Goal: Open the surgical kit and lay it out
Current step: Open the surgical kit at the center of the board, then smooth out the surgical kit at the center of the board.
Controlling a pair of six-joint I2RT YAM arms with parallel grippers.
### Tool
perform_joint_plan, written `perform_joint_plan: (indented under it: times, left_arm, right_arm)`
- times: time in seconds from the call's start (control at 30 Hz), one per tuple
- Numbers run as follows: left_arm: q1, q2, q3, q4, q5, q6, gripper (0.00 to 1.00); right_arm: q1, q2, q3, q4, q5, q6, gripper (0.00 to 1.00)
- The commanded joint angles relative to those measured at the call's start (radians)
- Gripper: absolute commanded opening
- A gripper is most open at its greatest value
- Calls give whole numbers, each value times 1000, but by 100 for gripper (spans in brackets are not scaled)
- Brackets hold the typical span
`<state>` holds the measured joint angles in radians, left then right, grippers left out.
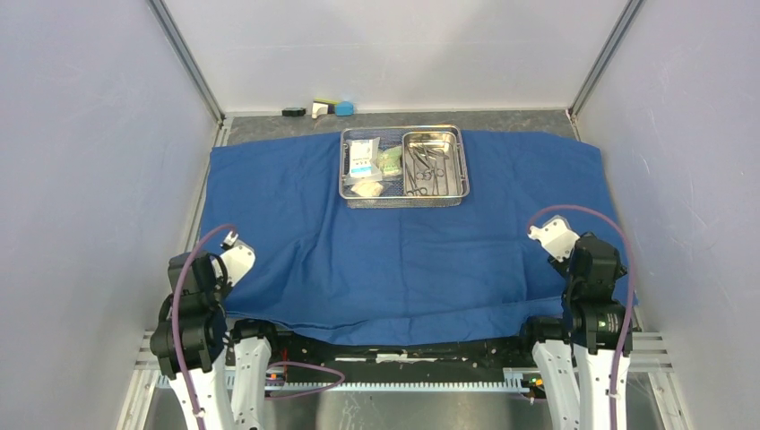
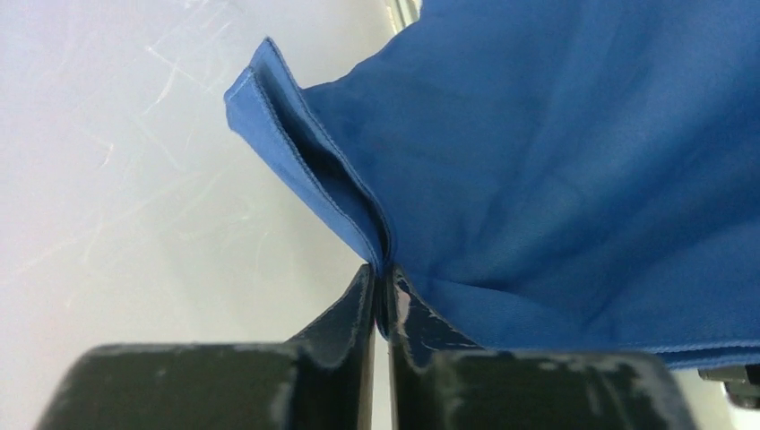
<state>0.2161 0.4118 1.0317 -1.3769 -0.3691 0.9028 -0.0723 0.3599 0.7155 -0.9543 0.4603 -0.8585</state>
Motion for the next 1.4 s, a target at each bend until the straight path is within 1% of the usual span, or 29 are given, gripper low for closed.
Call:
perform_joint_plan:
  times: [0.0, 0.1, 0.17, 0.23, 0.27, 0.37, 0.43, 0.53, 0.6, 0.7, 0.8, 0.9, 1.03, 1.13, 1.23, 1.37]
  left_arm:
    - [0, 45, 34, -113, -9, 82, 23]
    - [1, 86, 92, -192, 48, 88, 59]
    - [1, 118, 146, -225, 95, 91, 74]
    - [0, 155, 219, -242, 138, 93, 85]
    - [1, 176, 254, -244, 161, 90, 91]
    - [1, 269, 368, -236, 245, 47, 99]
    - [1, 339, 414, -194, 323, -10, 100]
    - [1, 449, 415, -63, 470, -125, 100]
    - [0, 528, 395, 71, 554, -232, 100]
    - [0, 688, 395, 262, 671, -413, 100]
    - [-16, 846, 410, 449, 717, -584, 100]
    - [-69, 988, 413, 629, 681, -711, 100]
    - [-136, 1213, 459, 777, 585, -798, 97]
    - [-161, 1388, 559, 799, 548, -843, 95]
    - [-166, 1532, 654, 794, 518, -857, 93]
    - [-167, 1650, 744, 770, 500, -811, 91]
  right_arm:
    - [-2, 57, 86, -63, -162, -6, 69]
    - [-1, 98, 131, -91, -244, -20, 86]
    - [-1, 131, 171, -98, -299, -23, 94]
    - [-1, 174, 225, -101, -359, -19, 98]
    - [-1, 196, 250, -102, -390, -14, 98]
    - [-1, 281, 325, -80, -500, 11, 98]
    - [-1, 335, 355, -31, -555, 42, 98]
    - [-1, 426, 372, 93, -614, 103, 98]
    - [-1, 493, 368, 201, -638, 156, 98]
    - [1, 616, 356, 382, -642, 246, 98]
    - [19, 746, 349, 539, -648, 353, 98]
    - [58, 875, 335, 705, -616, 439, 98]
    - [125, 1090, 373, 861, -508, 509, 96]
    - [133, 1241, 442, 944, -433, 566, 94]
    - [131, 1382, 545, 931, -377, 582, 92]
    - [127, 1488, 611, 946, -364, 580, 90]
